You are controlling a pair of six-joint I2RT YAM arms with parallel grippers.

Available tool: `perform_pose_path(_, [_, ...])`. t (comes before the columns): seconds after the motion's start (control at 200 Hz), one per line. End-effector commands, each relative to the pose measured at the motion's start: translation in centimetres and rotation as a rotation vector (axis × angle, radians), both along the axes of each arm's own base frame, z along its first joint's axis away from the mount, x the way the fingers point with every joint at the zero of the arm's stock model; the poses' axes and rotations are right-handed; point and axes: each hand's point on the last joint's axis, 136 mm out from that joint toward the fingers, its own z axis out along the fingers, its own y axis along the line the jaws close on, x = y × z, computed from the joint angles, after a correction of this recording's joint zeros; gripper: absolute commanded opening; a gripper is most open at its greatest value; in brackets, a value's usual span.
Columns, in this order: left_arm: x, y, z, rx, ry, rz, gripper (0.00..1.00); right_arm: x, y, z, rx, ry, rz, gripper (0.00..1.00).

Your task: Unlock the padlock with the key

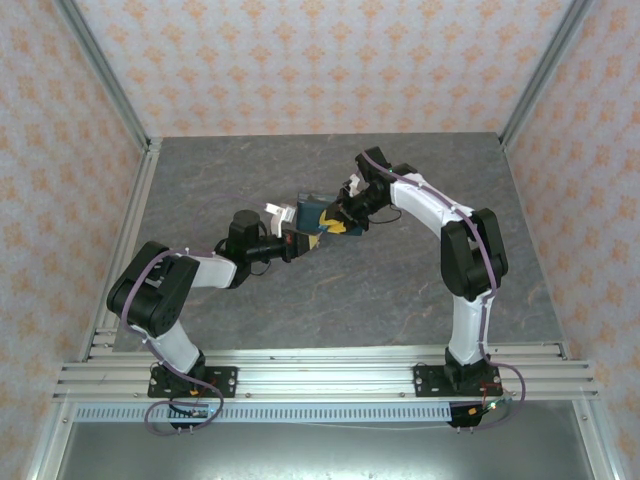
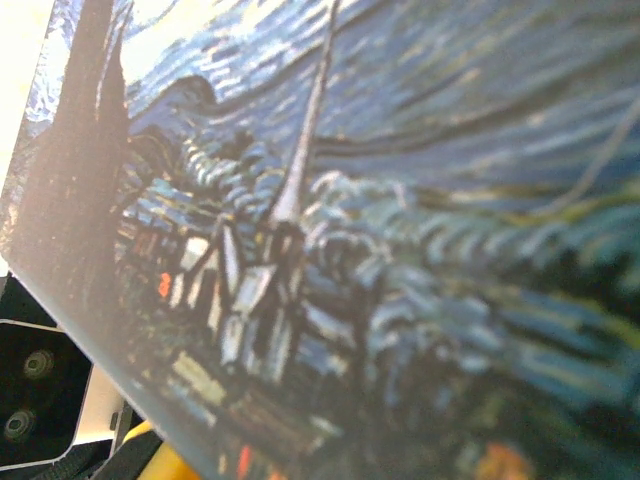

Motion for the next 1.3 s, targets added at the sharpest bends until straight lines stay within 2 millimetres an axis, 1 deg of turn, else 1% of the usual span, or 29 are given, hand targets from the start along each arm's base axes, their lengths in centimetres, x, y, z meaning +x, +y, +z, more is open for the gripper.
perform_pose_path(0.0, [0.6, 0.1, 1.7, -0.012, -0.067, 0.015, 0.0, -0.6, -0.4, 1.3, 0.026, -0.01, 0.017, 0.0])
perform_pose_path(0.26, [0.4, 0.3, 1.6, -0.005, -0.066, 0.013, 0.0, -0.7, -0.5, 1.3, 0.032, -0.007, 0.014, 0.0])
perform_pose_path(0.671, [0.9, 0.3, 2.0, -0.009, -0.093, 0.028, 0.0, -0.9, -0.2, 1.8, 0.058, 0.003, 0.017, 0.0])
perform_pose_path(1.031, [0.8, -0.7, 2.4, -0.017, -0.111, 0.005, 0.0, -1.0, -0.2, 1.7, 0.058, 0.013, 0.015, 0.0])
perform_pose_path(1.296, [0.4, -0.6, 2.6, -0.017, -0.114, 0.003, 0.0, -0.9, -0.3, 1.8, 0.053, 0.003, 0.012, 0.0])
